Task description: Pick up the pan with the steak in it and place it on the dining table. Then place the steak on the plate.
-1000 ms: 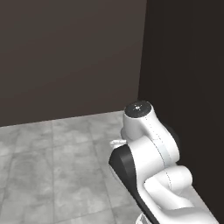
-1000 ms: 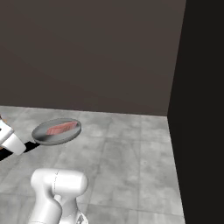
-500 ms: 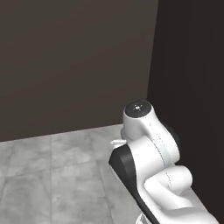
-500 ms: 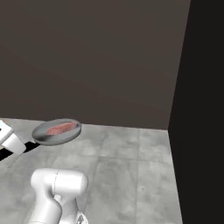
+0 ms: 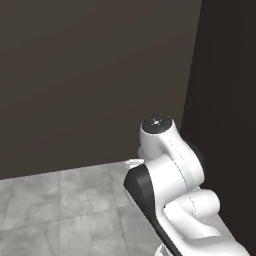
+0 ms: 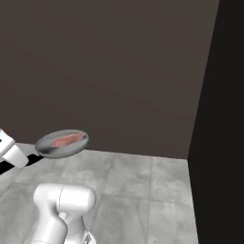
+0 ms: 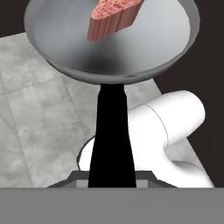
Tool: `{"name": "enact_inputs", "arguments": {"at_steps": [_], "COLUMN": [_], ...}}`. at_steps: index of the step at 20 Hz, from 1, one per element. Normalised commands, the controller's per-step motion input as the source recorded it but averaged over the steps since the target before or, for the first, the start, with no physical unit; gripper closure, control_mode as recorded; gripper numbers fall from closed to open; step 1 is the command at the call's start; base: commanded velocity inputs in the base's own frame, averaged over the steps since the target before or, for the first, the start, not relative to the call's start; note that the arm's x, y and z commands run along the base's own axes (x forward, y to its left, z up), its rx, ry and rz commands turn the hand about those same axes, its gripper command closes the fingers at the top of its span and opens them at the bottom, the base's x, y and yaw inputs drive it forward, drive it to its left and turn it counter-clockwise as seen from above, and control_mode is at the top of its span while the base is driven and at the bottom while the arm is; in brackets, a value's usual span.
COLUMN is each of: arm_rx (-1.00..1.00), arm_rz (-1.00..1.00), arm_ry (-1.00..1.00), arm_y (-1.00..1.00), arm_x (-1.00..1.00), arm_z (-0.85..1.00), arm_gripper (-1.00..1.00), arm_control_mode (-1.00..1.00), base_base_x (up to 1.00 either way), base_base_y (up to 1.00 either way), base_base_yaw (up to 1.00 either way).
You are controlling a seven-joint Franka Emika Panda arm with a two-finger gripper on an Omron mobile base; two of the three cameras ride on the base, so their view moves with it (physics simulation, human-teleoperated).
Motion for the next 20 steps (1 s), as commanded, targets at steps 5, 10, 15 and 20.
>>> {"name": "enact_inputs", "arguments": {"at_steps": [5,10,15,20], "arm_rx": [0.00,0.00,0.00,0.00], "arm_rz": [0.00,0.00,0.00,0.00], "arm_ry": [0.00,0.00,0.00,0.00], "arm_y": [0.00,0.00,0.00,0.00], "arm_x": [0.00,0.00,0.00,0.00], "arm_z": [0.00,0.00,0.00,0.00], "arm_gripper": [1.00,1.00,1.00,1.00], "arm_control_mode": [1.00,1.00,1.00,1.00], "base_base_x": [0.79,0.66,0.46,0.30], "base_base_y": [-0.30,-0.31,-0.26,-0.20], "base_base_yaw": [0.13,0.19,0.26,0.31]}}
